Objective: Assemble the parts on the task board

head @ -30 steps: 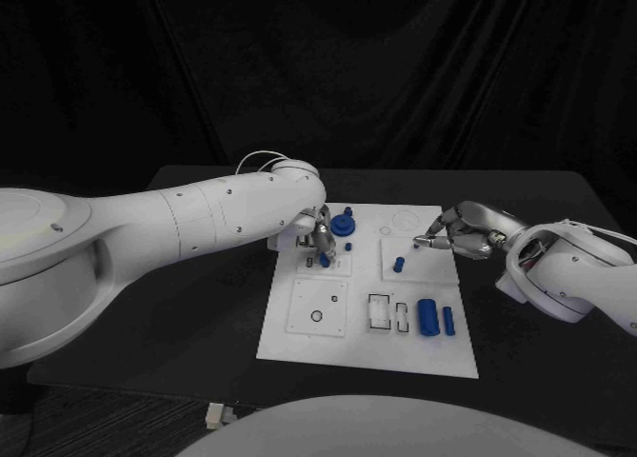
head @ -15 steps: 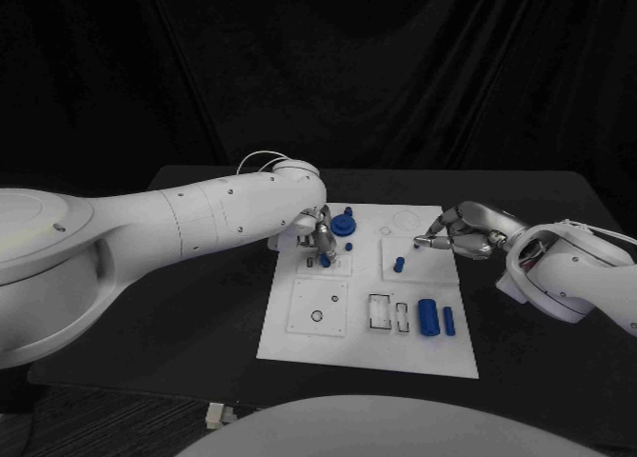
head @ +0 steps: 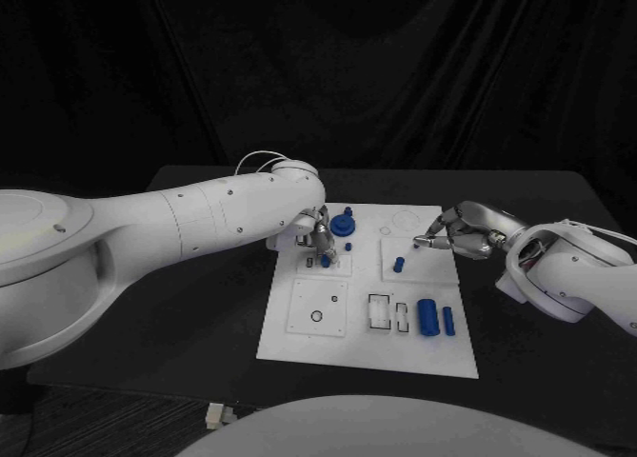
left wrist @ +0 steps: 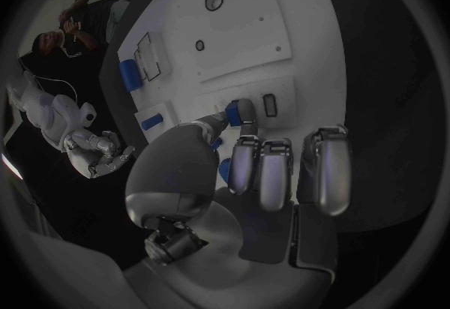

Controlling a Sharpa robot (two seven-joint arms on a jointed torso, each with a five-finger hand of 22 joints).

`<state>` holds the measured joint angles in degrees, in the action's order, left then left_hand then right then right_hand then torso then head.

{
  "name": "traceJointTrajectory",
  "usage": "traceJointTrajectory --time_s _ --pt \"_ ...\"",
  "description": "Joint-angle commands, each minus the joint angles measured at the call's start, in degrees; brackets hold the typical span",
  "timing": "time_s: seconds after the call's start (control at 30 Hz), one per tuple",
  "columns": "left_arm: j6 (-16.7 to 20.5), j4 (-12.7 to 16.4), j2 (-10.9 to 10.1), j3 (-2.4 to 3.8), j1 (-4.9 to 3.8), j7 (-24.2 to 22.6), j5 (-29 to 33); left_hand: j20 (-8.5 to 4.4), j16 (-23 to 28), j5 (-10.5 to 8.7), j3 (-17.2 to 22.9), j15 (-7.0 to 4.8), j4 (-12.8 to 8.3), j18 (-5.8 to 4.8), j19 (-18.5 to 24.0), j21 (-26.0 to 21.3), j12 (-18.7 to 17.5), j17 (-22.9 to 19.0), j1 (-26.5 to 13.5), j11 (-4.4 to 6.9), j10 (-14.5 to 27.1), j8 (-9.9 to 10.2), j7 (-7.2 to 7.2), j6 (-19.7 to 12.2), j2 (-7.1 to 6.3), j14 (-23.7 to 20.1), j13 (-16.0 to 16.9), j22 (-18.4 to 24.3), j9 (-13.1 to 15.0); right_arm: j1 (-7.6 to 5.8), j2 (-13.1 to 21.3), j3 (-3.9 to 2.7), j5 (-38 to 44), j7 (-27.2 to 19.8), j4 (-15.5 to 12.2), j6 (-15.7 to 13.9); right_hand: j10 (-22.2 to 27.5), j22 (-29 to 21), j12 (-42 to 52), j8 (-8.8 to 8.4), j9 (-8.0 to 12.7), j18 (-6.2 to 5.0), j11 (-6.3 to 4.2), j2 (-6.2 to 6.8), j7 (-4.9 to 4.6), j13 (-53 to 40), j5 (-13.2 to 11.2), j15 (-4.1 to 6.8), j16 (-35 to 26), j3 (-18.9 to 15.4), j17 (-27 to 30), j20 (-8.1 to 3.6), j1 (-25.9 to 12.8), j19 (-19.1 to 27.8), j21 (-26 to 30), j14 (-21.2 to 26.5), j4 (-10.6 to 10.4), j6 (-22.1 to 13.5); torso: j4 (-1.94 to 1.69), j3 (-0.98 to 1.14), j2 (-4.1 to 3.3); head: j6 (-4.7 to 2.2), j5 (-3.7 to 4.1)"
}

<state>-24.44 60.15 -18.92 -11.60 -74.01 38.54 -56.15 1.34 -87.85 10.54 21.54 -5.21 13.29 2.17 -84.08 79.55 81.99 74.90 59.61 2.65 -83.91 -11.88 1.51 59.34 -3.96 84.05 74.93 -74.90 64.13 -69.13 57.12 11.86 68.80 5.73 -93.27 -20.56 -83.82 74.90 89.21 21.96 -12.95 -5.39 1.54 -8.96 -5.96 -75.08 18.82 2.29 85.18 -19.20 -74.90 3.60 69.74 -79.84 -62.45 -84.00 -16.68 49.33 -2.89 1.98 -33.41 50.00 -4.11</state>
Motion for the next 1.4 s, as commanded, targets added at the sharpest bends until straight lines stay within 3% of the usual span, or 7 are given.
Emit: traceJointTrajectory --time_s 0.03,0.3,0.53,0.9,1.07,1.27,1.4 --pt "-2.4 0.2 0.2 -0.55 1.21 0.6 0.8 0.12 0.4 -0.50 -0.8 0.20 0.3 0.21 -1.2 -0.3 -0.3 13.2 -0.4 -0.47 -1.7 0.4 0.47 0.1 0.02 5.0 8.9 -11.9 -0.2 0.13 0.0 -0.03 0.1 0.6 0.0 0.0 -5.0 6.0 -0.2 0.23 -0.1 -0.34 -0.32 -0.20 0.28 -13.4 0.1 0.36 -0.3 -0.3 -5.0 0.00 0.4 0.3 0.2 -3.6 0.1 -0.1 0.00 0.00 0.00 0.00 -0.05" --pt "-2.3 0.1 0.2 -0.55 1.25 0.9 0.8 0.21 0.5 -1.61 -2.7 0.29 1.5 0.23 -1.2 -0.4 -0.3 13.1 -0.9 -0.60 -1.7 0.9 0.60 0.1 0.30 5.0 8.9 -11.9 -0.4 0.14 0.1 -0.03 0.1 0.6 0.0 0.1 -5.0 6.0 -0.2 0.23 -0.1 -0.34 -0.32 -0.20 0.28 -13.4 0.1 0.36 -0.3 -0.3 -5.0 0.00 0.4 0.3 0.2 -3.6 0.1 -0.1 0.00 0.00 0.00 0.00 -0.03" --pt "-2.5 0.4 0.0 -0.55 1.26 1.6 0.8 0.27 0.6 -7.68 -8.8 0.47 3.4 0.31 -1.2 -0.8 -0.1 13.1 -4.8 -0.67 -1.9 1.1 0.72 -0.1 0.42 5.0 9.1 -11.8 0.5 0.14 0.1 -0.03 0.1 0.6 0.0 0.1 -5.0 6.0 -0.2 0.22 -0.1 -0.33 -0.31 -0.18 0.27 -13.4 0.1 0.36 -0.3 -0.4 -5.0 0.01 0.4 0.3 0.1 -3.6 0.1 -0.1 -0.02 0.01 0.01 0.00 -0.03" --pt "2.1 3.8 -2.6 -0.54 0.99 0.1 -3.5 -0.04 0.5 -7.83 -18.6 0.08 3.5 0.22 -1.5 -0.6 0.4 13.2 -12.2 -0.49 -2.3 1.1 0.54 -0.6 -0.46 5.2 9.5 -11.9 1.8 0.15 0.1 -0.03 0.1 0.5 0.0 0.1 -4.9 6.0 -0.3 0.22 -0.1 -0.34 -0.31 -0.17 0.27 -13.3 0.1 0.35 -0.3 -0.4 -5.0 0.01 0.3 0.3 0.2 -3.6 0.0 -0.1 -0.01 0.01 0.00 0.00 -0.12" --pt "5.7 8.0 -5.6 -0.53 -0.55 -1.0 -4.6 -0.22 -0.1 -7.82 -21.1 -0.13 3.4 0.08 -1.9 0.1 1.0 13.6 -11.3 -0.27 -2.7 0.7 0.30 -0.1 0.19 5.4 9.9 -12.1 2.4 0.15 0.4 -0.03 0.1 0.4 -0.1 -0.2 -5.0 6.0 -0.3 0.21 -0.1 -0.34 -0.30 -0.16 0.26 -13.3 0.1 0.35 -0.3 -0.6 -5.0 0.01 0.1 0.3 0.3 -3.6 0.0 -0.2 -0.03 0.01 0.02 0.00 0.16" --pt "9.2 14.1 -10.6 -0.52 -4.57 -2.7 -5.0 -0.63 -2.0 -7.81 -23.9 -0.58 3.4 -0.34 -2.8 2.1 2.5 15.0 -9.0 0.26 -3.6 -0.7 -0.33 1.2 1.78 5.9 10.9 -12.7 3.7 0.15 0.7 -0.03 0.1 -0.3 -0.1 -0.8 -5.0 6.0 -0.3 0.21 -0.1 -0.33 -0.29 -0.19 0.25 -13.3 0.0 0.34 -0.3 -0.8 -5.0 0.02 -0.2 0.2 0.2 -3.6 -0.1 -0.2 -0.04 0.00 0.06 0.00 0.51" --pt "10.6 17.1 -13.5 -0.52 -7.09 -4.6 -5.1 -0.98 -2.2 -7.47 -24.6 -1.03 3.4 -0.95 -3.9 5.0 8.0 15.1 -5.2 0.85 -6.1 -2.6 -1.02 2.9 4.85 6.0 15.1 -13.5 4.9 0.15 0.9 -0.03 0.1 -1.3 -0.4 -1.8 -5.0 6.1 -0.2 0.22 -0.1 -0.30 -0.29 -0.20 0.26 -13.4 0.0 0.34 -0.2 -0.9 -5.1 0.02 -0.3 0.2 0.1 -3.6 -0.1 -0.1 -0.01 -0.02 0.05 0.00 0.57"
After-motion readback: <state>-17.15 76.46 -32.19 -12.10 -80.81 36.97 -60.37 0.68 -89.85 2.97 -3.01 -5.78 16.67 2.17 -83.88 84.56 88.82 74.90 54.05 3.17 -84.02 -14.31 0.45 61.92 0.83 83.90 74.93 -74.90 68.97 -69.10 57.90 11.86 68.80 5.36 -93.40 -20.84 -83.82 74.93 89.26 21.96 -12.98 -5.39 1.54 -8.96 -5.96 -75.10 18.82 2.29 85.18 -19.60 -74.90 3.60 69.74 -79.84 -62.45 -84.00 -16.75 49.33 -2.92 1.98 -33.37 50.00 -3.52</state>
